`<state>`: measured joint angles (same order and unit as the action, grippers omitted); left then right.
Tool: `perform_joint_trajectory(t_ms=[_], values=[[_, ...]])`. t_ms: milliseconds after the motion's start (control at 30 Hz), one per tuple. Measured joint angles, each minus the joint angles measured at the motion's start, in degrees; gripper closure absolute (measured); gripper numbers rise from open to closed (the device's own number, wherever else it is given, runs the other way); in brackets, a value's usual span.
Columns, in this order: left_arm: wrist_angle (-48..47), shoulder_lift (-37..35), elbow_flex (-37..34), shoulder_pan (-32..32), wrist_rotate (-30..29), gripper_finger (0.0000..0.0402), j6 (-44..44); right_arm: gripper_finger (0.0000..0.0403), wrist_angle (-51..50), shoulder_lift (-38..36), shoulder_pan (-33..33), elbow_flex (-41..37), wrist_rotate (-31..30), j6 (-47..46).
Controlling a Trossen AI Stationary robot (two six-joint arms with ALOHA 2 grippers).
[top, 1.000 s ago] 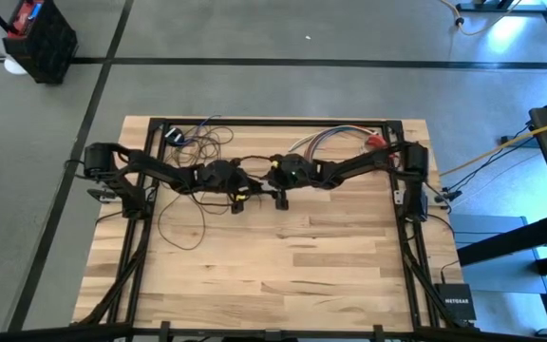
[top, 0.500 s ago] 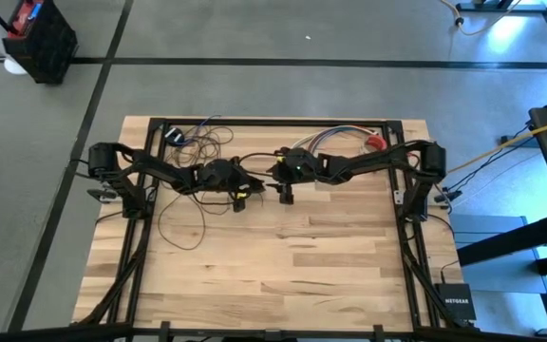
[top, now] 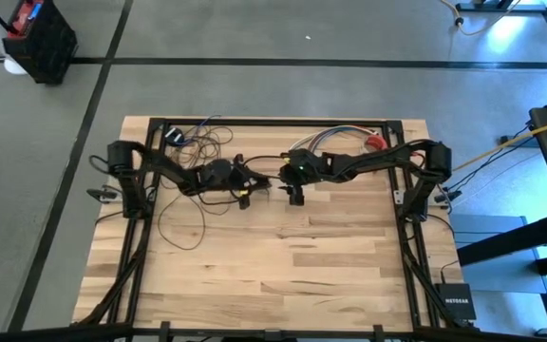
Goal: Coiling cords
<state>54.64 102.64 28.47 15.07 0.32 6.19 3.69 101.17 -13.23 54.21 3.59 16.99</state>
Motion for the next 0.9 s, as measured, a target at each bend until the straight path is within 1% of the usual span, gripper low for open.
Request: perform_joint_trajectory(t_ms=[133, 200, 300, 367, 433, 533, 633, 733, 833, 900], values=[[6.5, 4.6, 0.2, 1.1, 1.1, 0.0272, -2.1, 0.0189, 3.0, -0.1, -0.8, -2.8, 0.4, -0.1], [7.3, 5.5, 0.3, 1.3, 2.7, 0.0272, -3.0, 0.0189, 4.7, -0.1, -1.4, -4.0, 0.4, -0.4], [6.9, 5.0, 0.3, 1.3, 3.6, 0.0272, -3.4, 0.0189, 5.8, -0.1, -1.6, -4.8, 0.2, -0.7], [4.9, 3.1, 0.2, 1.2, 4.0, 0.0272, -3.7, 0.0189, 5.6, -0.1, -1.6, -4.8, -0.1, -0.7], [2.7, 0.3, 0.1, 1.2, 6.0, 0.0272, -3.8, 0.0189, 5.8, -0.1, -1.4, -4.8, 0.1, -0.7], [-4.8, -4.2, 0.2, 1.2, 7.2, 0.0272, -3.4, 0.0189, 5.5, -0.1, -1.4, -4.8, 1.5, -1.2], [-11.7, -6.6, 0.2, 1.2, 7.2, 0.0272, -2.8, 0.0189, 5.5, -0.1, -1.4, -4.8, 2.6, -2.0], [-13.9, -7.6, 0.2, 1.2, 7.3, 0.0272, -2.8, 0.0189, 5.5, -0.1, -1.4, -4.8, 2.7, -2.7], [-15.5, -7.7, 0.2, 1.2, 9.9, 0.0272, -2.9, 0.0189, 5.5, -0.1, -1.4, -4.8, 3.2, -2.9], [-15.7, -8.6, 0.2, 1.3, 11.1, 0.0272, -3.3, 0.0189, 5.6, -0.1, -1.4, -4.8, 4.8, -3.1]])
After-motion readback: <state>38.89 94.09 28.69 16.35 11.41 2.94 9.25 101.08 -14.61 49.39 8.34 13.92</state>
